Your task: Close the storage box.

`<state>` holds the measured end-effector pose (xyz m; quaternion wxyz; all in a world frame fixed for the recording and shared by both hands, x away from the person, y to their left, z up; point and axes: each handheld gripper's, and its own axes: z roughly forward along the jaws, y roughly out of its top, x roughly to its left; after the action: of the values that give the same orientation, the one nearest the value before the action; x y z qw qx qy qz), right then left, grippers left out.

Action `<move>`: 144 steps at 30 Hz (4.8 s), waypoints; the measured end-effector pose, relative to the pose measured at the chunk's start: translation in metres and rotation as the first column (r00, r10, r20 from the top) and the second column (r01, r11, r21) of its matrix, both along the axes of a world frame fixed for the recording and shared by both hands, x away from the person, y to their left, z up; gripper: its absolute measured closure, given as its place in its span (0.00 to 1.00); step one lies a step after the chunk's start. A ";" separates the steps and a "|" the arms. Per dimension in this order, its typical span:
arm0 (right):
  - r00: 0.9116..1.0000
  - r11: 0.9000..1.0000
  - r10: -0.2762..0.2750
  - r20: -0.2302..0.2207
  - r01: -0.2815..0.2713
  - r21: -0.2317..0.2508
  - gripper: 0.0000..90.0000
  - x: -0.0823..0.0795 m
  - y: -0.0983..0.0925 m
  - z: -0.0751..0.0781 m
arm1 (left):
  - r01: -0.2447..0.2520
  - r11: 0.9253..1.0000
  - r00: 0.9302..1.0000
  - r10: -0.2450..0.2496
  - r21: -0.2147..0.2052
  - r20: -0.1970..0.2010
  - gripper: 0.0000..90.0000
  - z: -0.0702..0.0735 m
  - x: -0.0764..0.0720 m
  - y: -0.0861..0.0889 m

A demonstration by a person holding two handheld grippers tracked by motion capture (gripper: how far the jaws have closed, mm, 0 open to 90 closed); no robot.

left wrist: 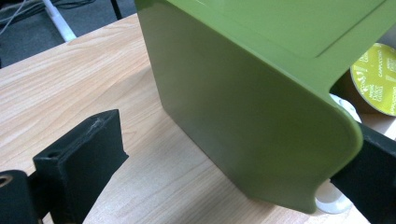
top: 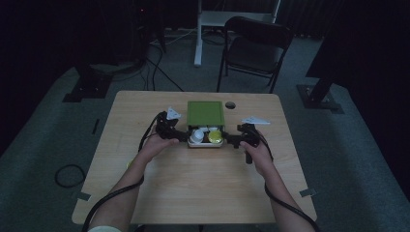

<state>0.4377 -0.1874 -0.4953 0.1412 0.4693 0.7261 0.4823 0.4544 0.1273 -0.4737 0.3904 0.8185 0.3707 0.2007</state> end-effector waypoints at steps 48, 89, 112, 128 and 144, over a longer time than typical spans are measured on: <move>0.999 1.000 -0.023 0.025 0.022 0.013 0.12 -0.030 0.000 -0.004 | 0.014 0.997 1.000 -0.013 -0.077 0.019 0.05 0.011 -0.047 0.005; 0.996 0.994 -0.076 0.040 0.079 -0.081 0.12 -0.075 -0.046 -0.023 | 0.030 0.997 0.997 -0.035 -0.068 -0.070 0.05 -0.026 -0.100 0.016; 0.994 0.979 -0.102 0.045 0.109 -0.174 0.12 -0.100 -0.069 -0.038 | 0.069 0.995 0.991 -0.076 -0.075 -0.108 0.05 -0.034 -0.130 0.020; 0.964 0.948 -0.263 0.049 0.267 -0.170 0.12 -0.121 -0.105 -0.038 | 0.060 0.997 0.987 -0.067 -0.051 -0.144 0.05 -0.041 -0.147 0.026; 0.924 0.897 -0.383 -0.006 0.370 -0.240 0.12 -0.128 -0.119 -0.049 | -0.026 0.999 0.987 0.019 -0.044 -0.157 0.05 -0.055 -0.151 0.028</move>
<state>0.3098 -0.3068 -0.5442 0.2670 0.5934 0.6768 0.3444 0.3038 0.1552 -0.5290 0.3764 0.8184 0.4138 0.1316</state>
